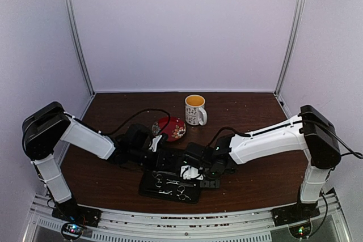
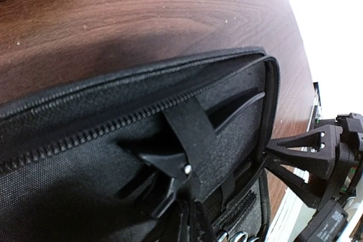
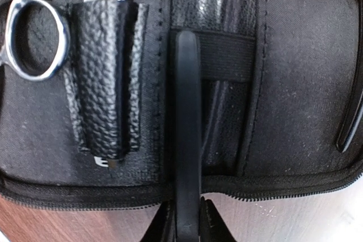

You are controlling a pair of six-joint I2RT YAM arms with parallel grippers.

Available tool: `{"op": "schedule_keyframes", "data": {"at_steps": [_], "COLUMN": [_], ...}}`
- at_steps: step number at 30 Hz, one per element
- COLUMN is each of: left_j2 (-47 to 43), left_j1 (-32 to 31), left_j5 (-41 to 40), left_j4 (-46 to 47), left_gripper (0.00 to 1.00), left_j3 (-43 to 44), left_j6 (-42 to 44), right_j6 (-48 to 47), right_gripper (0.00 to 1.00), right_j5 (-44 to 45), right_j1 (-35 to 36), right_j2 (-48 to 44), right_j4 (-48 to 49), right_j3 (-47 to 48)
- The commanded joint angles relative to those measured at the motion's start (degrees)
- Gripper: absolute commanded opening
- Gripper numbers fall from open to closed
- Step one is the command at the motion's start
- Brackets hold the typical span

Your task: Sort the hair-cutting tools

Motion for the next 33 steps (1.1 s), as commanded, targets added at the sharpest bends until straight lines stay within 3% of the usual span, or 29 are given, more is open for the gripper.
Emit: {"op": "schedule_keyframes", "data": {"at_steps": [1, 8, 21, 33], "left_j2": [0.1, -0.1, -1.7, -1.7], "left_j1": [0.6, 0.6, 0.5, 0.5], "left_j5": [0.4, 0.4, 1.7, 3.5], "left_j4": [1.3, 1.2, 8.5, 11.9], "left_gripper": [0.0, 0.0, 0.0, 0.0], "left_j3": [1.5, 1.5, -1.3, -2.1], "left_j6": [1.6, 1.9, 2.1, 1.9], "right_j6": [0.5, 1.0, 3.2, 5.3], "right_gripper": [0.11, 0.0, 0.0, 0.0], "right_j5": [0.1, -3.7, -28.9, -35.7], "right_j1": [-1.3, -4.3, -12.8, -14.4], "right_j2": [-0.5, -1.2, 8.2, 12.7], "right_j4": [-0.3, -4.7, -19.4, -21.6], "right_j3": [1.6, 4.8, 18.5, 22.8]}}
